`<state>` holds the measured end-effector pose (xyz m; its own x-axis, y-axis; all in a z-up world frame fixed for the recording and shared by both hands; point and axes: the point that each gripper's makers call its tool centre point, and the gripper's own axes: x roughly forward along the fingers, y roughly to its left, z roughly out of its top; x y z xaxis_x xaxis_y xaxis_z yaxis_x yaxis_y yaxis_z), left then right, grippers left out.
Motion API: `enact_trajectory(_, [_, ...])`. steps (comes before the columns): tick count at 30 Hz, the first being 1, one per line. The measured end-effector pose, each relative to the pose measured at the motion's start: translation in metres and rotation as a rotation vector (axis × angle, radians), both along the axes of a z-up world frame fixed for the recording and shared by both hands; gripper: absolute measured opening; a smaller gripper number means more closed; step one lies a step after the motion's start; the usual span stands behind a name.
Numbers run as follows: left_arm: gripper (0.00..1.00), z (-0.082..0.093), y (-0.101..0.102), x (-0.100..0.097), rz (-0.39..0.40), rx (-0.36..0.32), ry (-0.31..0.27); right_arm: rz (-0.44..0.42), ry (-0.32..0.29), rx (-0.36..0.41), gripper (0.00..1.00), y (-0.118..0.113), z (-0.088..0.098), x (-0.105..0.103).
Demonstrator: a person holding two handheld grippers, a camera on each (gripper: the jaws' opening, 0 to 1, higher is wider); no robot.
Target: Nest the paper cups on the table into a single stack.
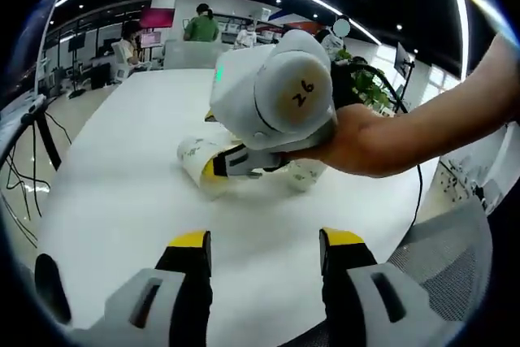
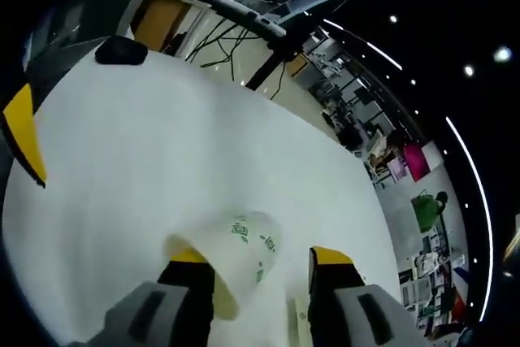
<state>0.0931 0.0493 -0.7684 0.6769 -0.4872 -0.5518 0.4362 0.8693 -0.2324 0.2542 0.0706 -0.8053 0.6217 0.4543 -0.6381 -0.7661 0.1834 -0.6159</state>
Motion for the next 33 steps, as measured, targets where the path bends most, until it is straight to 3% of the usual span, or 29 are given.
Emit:
enact_trajectory(4, [0.52,-0.001,0.0,0.0,0.001,0.002,0.006,0.035,-0.017,-0.018,0.3,0.003,-0.002,0.002])
enact_trajectory(6, [0.52,-0.002,0.0,0.0,0.002,0.001,0.009,0.056,-0.027,-0.027,0.17,0.005,-0.001,0.002])
enact_trajectory(10, [0.52,-0.003,0.001,0.001,0.004,0.001,0.013,0.06,-0.052,-0.015,0.0,0.006,0.009,0.008])
enact_trajectory(17, [0.52,-0.003,0.001,0.001,0.006,-0.002,0.015,0.059,-0.018,-0.025,0.0,0.001,0.011,0.01])
enact_trajectory(24, [0.55,-0.002,0.003,0.002,0.01,0.01,0.004,0.042,-0.012,0.002,0.0,-0.002,0.029,0.015])
enact_trajectory(28, [0.56,-0.001,0.005,0.004,0.017,0.014,-0.005,-0.004,-0.012,0.047,0.0,-0.007,0.046,0.02])
enact_trajectory(33, [0.57,-0.005,0.006,0.004,0.026,0.011,0.005,-0.018,-0.036,0.083,0.0,-0.015,0.08,0.022])
